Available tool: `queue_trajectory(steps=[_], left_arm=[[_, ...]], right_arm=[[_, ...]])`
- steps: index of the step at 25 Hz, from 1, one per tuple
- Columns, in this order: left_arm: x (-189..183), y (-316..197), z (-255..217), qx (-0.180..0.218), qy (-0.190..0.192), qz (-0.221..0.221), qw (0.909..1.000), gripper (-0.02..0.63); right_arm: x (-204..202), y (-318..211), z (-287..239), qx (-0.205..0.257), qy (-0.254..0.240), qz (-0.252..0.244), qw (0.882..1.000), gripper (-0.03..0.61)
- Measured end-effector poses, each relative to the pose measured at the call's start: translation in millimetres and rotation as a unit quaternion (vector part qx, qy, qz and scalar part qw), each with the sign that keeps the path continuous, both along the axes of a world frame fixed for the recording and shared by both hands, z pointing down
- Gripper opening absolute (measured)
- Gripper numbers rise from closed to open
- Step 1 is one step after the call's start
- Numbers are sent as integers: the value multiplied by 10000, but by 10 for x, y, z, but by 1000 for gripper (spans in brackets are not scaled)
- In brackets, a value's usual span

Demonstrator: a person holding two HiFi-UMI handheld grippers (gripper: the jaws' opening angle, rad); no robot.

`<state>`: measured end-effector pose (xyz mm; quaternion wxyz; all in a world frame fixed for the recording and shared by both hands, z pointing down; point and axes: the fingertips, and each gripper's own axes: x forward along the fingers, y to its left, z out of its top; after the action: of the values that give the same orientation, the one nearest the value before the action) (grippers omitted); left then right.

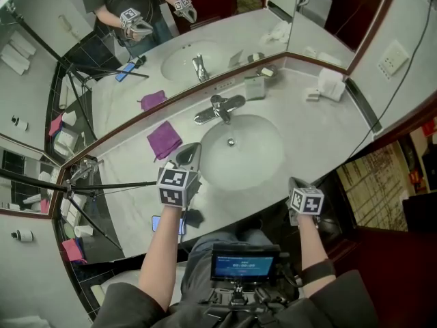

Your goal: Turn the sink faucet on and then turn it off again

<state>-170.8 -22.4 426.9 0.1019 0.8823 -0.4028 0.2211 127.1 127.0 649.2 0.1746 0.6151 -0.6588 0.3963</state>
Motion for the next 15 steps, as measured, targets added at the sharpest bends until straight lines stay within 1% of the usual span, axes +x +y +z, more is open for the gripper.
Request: queue_trajectory(steps=[5, 9, 12, 15], left_arm=[[22, -75, 2, 43, 9, 3, 10000, 2], [47, -146, 61, 118, -109, -33, 9999, 4], [66, -200, 133, 97, -145, -39, 9998, 25], [103, -281, 225, -2, -97, -35, 9999, 75]], right_arm=[[-6, -29, 26, -43, -9, -15, 10000, 15], [-21, -96, 18, -31, -69, -76, 9999, 15], [-32, -141, 11, -24, -88, -104, 9999, 15], [-23, -198, -39, -8, -22, -137, 9999, 15]])
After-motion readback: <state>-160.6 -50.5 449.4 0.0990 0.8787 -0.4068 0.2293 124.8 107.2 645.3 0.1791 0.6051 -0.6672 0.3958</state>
